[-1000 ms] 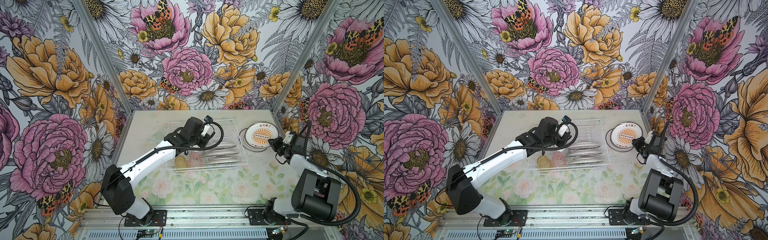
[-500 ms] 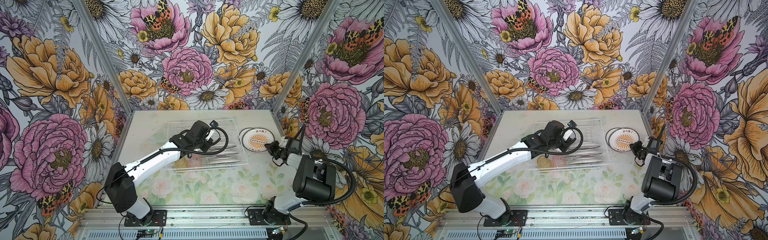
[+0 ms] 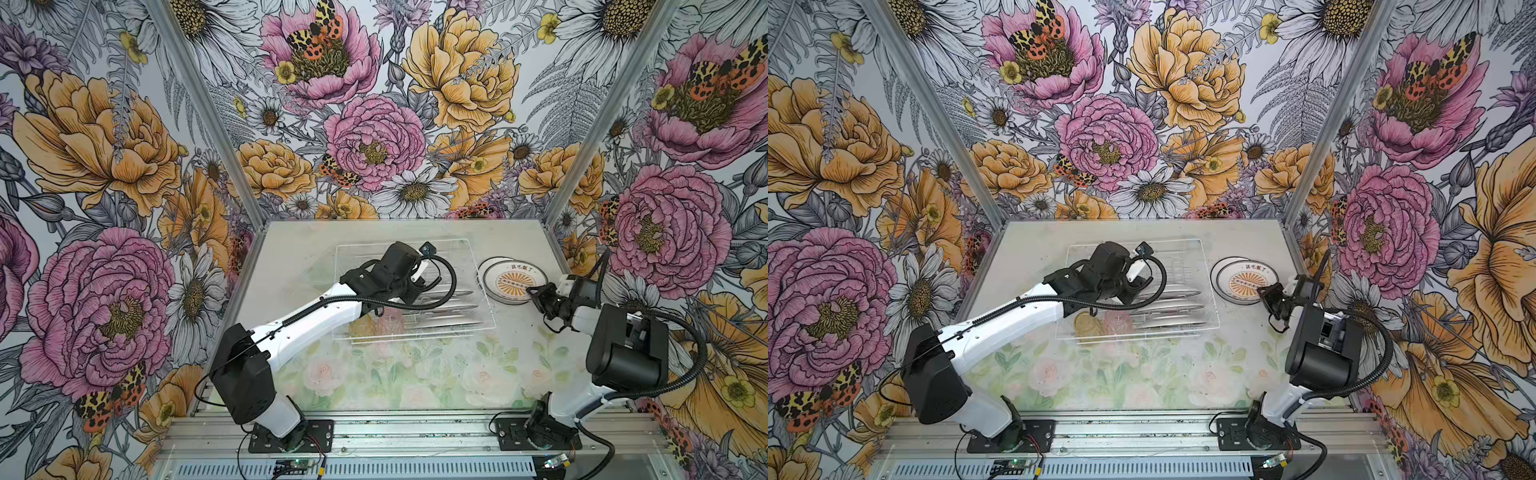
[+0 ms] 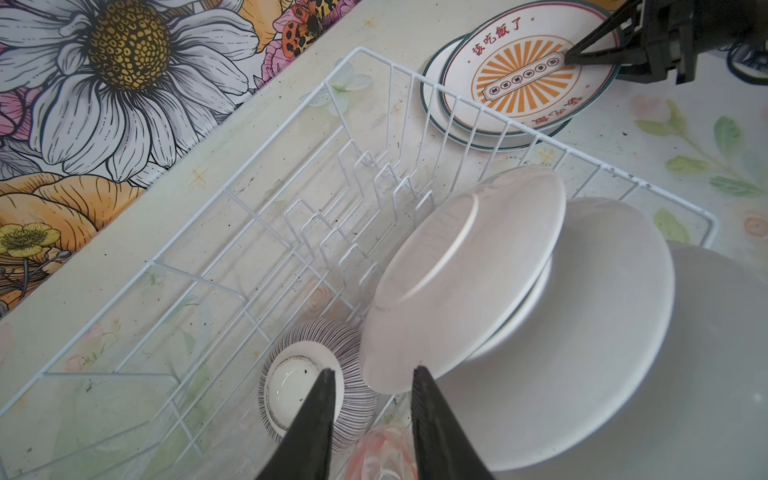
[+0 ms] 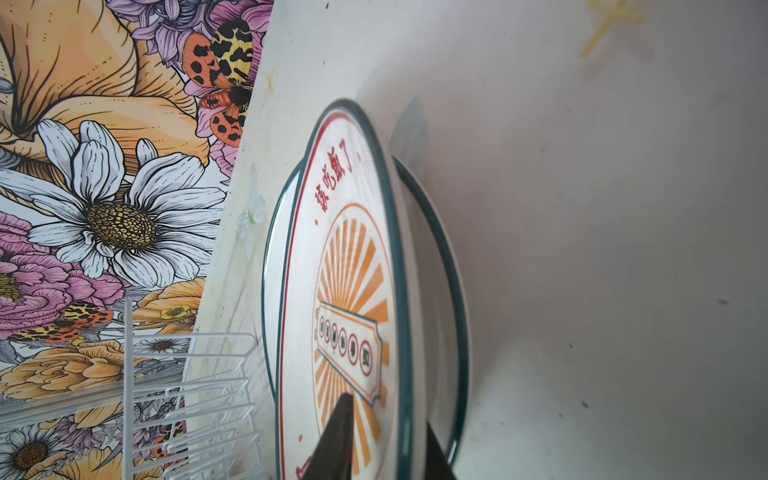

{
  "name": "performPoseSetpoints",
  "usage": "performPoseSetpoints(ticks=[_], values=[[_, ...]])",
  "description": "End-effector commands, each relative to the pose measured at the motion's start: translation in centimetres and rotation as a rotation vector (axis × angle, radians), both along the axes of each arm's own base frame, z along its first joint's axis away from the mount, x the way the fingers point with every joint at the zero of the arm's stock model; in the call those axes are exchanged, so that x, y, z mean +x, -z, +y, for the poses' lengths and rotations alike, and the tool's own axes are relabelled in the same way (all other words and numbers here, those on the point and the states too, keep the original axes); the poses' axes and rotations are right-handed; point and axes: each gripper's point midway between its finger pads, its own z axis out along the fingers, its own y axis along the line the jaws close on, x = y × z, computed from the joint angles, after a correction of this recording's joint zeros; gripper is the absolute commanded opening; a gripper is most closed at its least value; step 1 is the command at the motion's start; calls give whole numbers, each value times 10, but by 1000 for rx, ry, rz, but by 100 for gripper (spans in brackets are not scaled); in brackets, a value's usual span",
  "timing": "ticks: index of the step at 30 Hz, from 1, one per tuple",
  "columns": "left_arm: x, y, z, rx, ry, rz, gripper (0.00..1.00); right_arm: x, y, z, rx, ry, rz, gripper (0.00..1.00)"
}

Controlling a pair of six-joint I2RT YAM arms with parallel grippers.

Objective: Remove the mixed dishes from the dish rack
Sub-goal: 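Open the right gripper on the stack while the left gripper moves over the rack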

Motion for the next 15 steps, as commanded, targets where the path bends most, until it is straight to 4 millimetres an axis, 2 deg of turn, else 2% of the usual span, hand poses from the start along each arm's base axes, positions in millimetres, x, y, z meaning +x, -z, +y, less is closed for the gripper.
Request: performPoseSetpoints(ticks=[1,5,9,15], values=[[3,-12,-4,-4,0,-31,33,2,-12,-2,-46,-24,-22,29],[2,-10,-5,-3,3,-27,33,-3,-15,-3,-80,-40,9,41],[2,-11,-5,-4,4,-28,33,-11,-19,-5,-136,-55,42,58],[2,-10,-6,-4,8,-25,33,-25,-20,-9,-232,-56,103,62]])
